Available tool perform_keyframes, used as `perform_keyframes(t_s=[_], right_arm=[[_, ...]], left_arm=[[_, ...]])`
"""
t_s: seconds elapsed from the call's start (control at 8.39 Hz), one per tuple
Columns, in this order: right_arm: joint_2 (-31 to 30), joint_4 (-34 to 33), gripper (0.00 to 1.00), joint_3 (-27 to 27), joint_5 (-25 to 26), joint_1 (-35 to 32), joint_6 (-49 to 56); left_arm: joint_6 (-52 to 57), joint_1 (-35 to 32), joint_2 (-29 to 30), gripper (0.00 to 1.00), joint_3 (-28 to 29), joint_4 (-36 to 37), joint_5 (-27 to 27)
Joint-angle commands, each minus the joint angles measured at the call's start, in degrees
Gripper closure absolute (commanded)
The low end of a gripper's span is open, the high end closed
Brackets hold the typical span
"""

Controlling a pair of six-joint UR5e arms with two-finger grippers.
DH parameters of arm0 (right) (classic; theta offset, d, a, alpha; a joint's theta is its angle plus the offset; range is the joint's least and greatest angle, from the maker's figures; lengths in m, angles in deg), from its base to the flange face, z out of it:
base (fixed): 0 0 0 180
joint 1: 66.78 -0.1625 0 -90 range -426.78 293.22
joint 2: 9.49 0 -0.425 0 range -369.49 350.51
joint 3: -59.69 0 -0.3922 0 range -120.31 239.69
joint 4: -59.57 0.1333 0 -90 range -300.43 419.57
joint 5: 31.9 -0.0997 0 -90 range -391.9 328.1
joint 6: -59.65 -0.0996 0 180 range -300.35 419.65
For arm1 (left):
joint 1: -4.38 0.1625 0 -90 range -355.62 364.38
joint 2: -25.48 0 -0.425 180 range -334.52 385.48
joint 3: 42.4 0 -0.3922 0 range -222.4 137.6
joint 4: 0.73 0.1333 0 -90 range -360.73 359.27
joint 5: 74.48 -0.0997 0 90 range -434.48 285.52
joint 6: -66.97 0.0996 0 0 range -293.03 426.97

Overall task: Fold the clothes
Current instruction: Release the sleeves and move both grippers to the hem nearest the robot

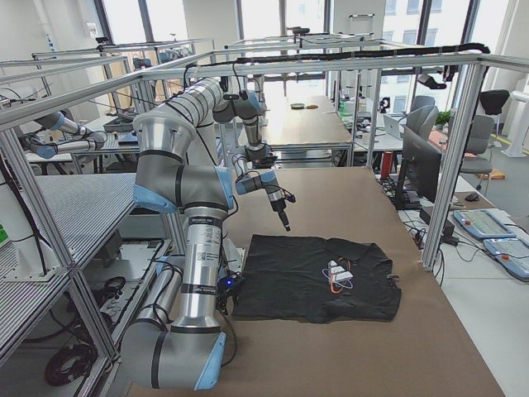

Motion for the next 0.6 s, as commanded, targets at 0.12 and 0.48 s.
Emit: perform_keyframes(t_s=[0.12, 0.48], right_arm=[[-0.79, -0.14, 0.42, -0.3, 0.54, 0.12, 0.85], [-1.15, -0.4, 0.48, -0.48, 0.63, -0.32, 1.29]], left_arm=[[0.0, 0.35, 1.68, 0.0, -0.49, 3.94, -0.32], [0.0, 0.35, 1.6, 0.0, -0.49, 4.03, -0.41]])
